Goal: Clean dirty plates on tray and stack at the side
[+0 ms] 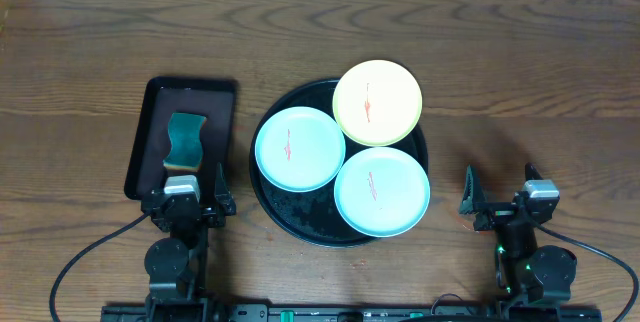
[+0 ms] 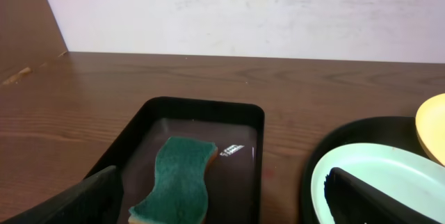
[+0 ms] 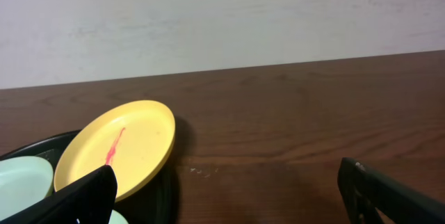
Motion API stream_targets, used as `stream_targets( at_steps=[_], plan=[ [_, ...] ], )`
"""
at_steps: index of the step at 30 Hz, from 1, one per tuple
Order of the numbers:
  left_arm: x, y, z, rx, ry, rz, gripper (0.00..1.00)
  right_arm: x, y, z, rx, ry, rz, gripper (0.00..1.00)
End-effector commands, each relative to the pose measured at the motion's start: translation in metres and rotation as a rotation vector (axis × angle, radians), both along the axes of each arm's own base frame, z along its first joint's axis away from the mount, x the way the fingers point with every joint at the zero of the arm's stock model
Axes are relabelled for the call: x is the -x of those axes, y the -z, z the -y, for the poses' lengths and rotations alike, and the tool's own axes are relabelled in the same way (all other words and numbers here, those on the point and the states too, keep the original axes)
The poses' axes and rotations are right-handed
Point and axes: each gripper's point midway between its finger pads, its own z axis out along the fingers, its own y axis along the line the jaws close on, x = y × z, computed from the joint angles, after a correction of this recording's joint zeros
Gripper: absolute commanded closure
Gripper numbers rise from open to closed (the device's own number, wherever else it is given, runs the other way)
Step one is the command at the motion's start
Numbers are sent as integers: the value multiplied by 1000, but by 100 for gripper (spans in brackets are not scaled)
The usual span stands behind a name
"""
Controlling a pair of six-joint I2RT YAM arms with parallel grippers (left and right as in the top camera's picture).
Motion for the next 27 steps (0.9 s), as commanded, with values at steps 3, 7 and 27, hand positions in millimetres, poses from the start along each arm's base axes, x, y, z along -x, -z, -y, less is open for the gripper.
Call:
stream_targets(
  at_steps=[3,7,27],
  plan=[
    [1,20,0,-18,0,-58,7,0,-3,-1,7,-4,14,1],
    [1,20,0,-18,1,-58,7,0,0,-1,8,-3,2,1],
    [0,20,1,118,-14,-46,7,0,0,0,7,3,1,1]
  ],
)
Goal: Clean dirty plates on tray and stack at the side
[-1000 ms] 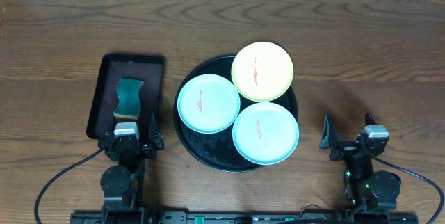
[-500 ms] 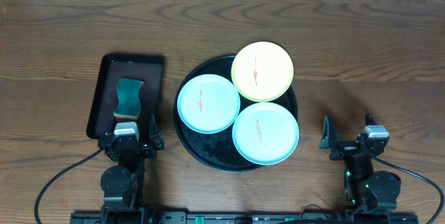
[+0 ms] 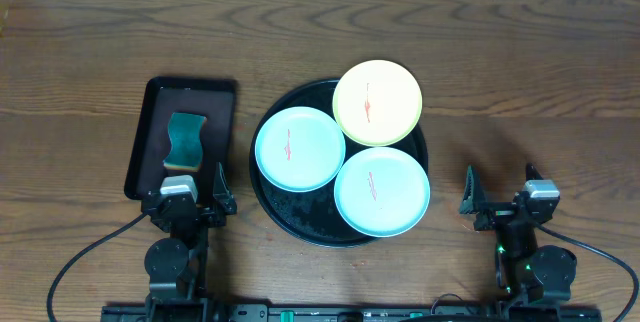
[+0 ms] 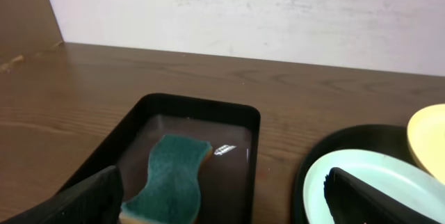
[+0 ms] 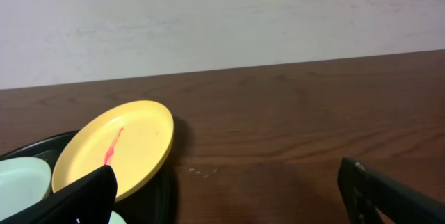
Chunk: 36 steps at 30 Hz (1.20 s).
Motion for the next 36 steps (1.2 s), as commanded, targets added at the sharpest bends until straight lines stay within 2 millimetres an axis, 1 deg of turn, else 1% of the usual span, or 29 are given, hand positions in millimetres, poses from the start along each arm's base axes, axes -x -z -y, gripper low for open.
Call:
stream_targets(
  at_steps=[1,5,10,15,17,18,22,27,31,36],
  plan=[
    [0,20,1,51,-3,-52,7,0,0,-2,-2,-7,1,1],
    [0,17,1,52,-3,-46,7,0,0,-2,-60,-3,-3,1],
    [1,4,1,51,-2,-20,7,0,-1,-2,-80,-2,-3,1],
    [1,-8,1,52,-2,-8,7,2,-11,-3,-78,-8,1,1],
    [2,-17,1,51,-2,-18,7,3,-16,-3,-64,-9,-8,1],
    [2,-26,1,51,-2,-30,7,3,-18,-3,-64,-9,-22,1],
    [0,-47,1,51,-4,-85,7,0,-30,-3,-55,-8,-55,1],
    [-9,-74,6,56,21,-196,7,-13,-60,-3,-9,-13,-99,1],
    [-21,-96,13,68,59,-283,7,-30,-82,-3,-12,-17,-166,1],
    [-30,-118,17,78,73,-412,7,-55,-95,-14,-21,-84,-321,1]
  ],
)
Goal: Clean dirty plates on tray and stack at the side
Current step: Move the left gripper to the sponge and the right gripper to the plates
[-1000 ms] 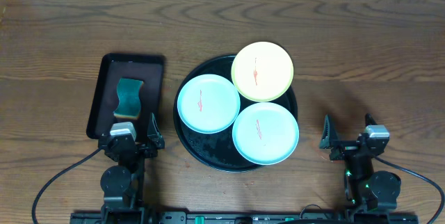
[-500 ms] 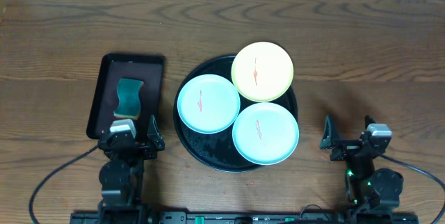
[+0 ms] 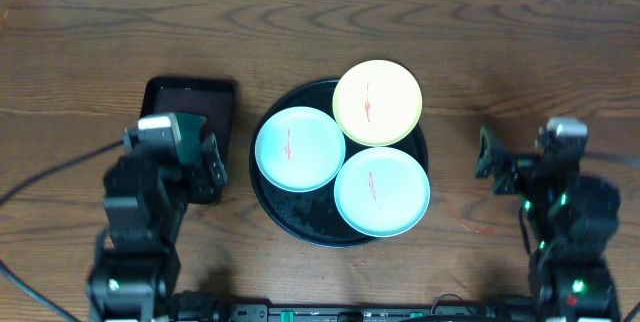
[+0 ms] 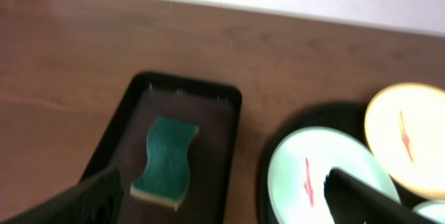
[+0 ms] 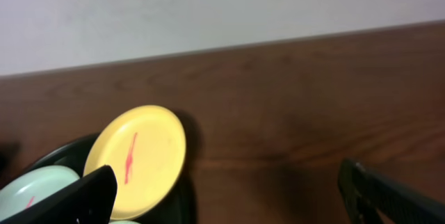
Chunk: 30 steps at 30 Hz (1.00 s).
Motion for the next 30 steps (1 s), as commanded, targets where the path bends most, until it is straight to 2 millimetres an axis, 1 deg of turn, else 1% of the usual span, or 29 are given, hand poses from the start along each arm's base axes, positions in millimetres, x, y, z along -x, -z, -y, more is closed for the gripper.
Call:
stream_targets(
  at_steps=[1,3,6,9,11,14,15,17,20,22,25,28,30],
  plan=[
    [-9,-29,6,23,25,-44,7,-17,-14,-17,-10,-97,-85,1],
    [-10,-34,6,21,22,-110,7,-24,-17,-27,-41,-152,-164,1],
    [-13,-36,5,9,29,-209,7,-35,-15,-37,-83,-206,-293,1],
    [-16,-32,6,12,29,-305,7,-44,-8,-39,-105,-212,-420,1],
    [-17,-29,12,41,54,-360,7,-50,-2,-39,-118,-212,-492,1],
    [-19,-26,29,111,122,-390,7,-62,7,-44,-140,-233,-529,1],
    [-19,-23,29,111,121,-400,7,-66,12,-44,-144,-232,-540,1],
    [-19,-20,28,108,117,-416,7,-74,16,-51,-225,-236,-554,1],
    [-23,-17,28,110,117,-426,7,-81,19,-70,-303,-325,-560,1],
    [-24,-14,28,110,116,-436,7,-83,24,-83,-322,-373,-572,6],
    [-24,-12,28,111,116,-445,7,-83,38,-102,-323,-365,-629,12],
    [-26,-9,27,102,120,-456,7,-81,55,-127,-291,-334,-693,20],
    [-28,-4,23,96,98,-475,7,-80,64,-145,-273,-317,-730,25]
  ],
)
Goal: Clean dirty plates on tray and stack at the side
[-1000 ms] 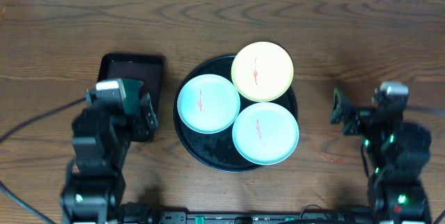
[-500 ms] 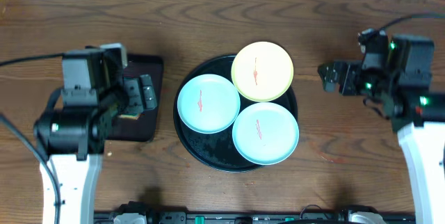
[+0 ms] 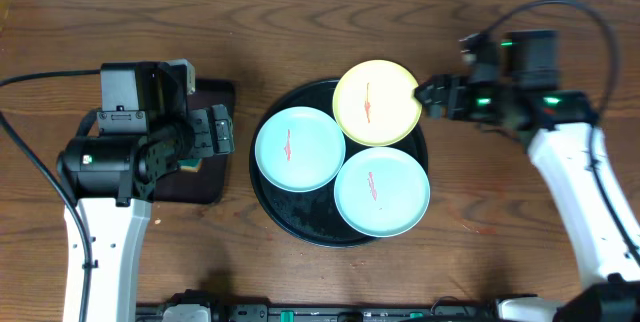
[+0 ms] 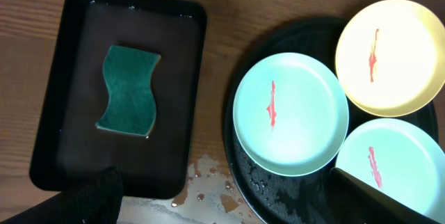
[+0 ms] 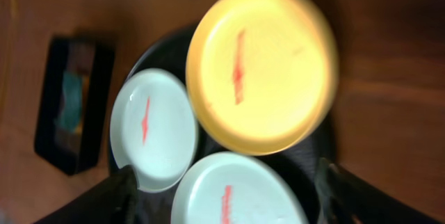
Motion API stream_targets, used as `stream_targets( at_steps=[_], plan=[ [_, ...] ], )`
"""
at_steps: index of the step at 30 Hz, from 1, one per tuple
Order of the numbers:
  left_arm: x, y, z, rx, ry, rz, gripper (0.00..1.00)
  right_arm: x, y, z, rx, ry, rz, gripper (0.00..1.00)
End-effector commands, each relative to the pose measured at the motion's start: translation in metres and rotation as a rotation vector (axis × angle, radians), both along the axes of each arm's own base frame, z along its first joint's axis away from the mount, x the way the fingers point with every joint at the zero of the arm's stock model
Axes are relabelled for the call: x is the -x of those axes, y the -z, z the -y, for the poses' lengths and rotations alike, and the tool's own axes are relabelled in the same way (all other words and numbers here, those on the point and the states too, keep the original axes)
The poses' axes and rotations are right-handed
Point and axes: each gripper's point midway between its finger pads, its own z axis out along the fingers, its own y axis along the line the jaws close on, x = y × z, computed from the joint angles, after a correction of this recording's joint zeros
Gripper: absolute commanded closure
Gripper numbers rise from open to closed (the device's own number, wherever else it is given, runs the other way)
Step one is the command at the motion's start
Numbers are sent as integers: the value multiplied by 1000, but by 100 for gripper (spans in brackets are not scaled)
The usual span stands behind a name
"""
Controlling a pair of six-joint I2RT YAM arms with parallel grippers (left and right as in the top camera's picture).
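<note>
A round black tray (image 3: 290, 217) holds three plates, each with a red streak: a yellow plate (image 3: 376, 102) at the back, a pale green plate (image 3: 300, 149) at the left and a second pale green plate (image 3: 382, 192) at the front right. My left gripper (image 3: 215, 130) hangs open above the sponge tray's right side. In the left wrist view the green sponge (image 4: 128, 90) lies below, and that gripper (image 4: 229, 210) is empty. My right gripper (image 3: 440, 97) is open beside the yellow plate's right rim; its wrist view shows the yellow plate (image 5: 261, 67) from above.
The sponge lies in a black rectangular tray (image 4: 195, 78) left of the round tray. Water drops (image 4: 208, 175) wet the wood between the two trays. Bare wooden table (image 3: 520, 242) lies to the right of the round tray. Cables run from both arms.
Both arms have risen and reached forward. The left gripper now looks straight down on the sponge tray. The right gripper has gone from the table's right side to the yellow plate's right rim.
Both arms first rested low at the table's front edge, grippers open, and stayed so at the second moment. Then both were lifted, left near the sponge tray and right at the right side. Now they hang over the sponge tray and by the yellow plate. The plates have not moved.
</note>
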Motion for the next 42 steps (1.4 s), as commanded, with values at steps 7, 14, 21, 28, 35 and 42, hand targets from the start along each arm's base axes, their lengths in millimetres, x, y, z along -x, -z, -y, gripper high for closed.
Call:
stream_targets(
  at_steps=[7,14,21,28,35,42],
  plan=[
    [-8,24,-37,-95,-164,-118,7,0,39,-72,94,69,-181,42],
    [-10,43,-63,-159,-262,-197,7,10,88,-102,131,57,-307,62],
    [-13,55,-73,-206,-283,-242,7,12,122,-123,158,21,-333,73],
    [-15,63,-73,-207,-280,-270,7,15,141,-132,192,7,-336,75],
    [-15,65,-73,-208,-279,-278,7,23,156,-133,262,8,-343,78],
    [-16,65,-73,-208,-279,-274,7,23,160,-133,315,14,-312,84]
  ],
)
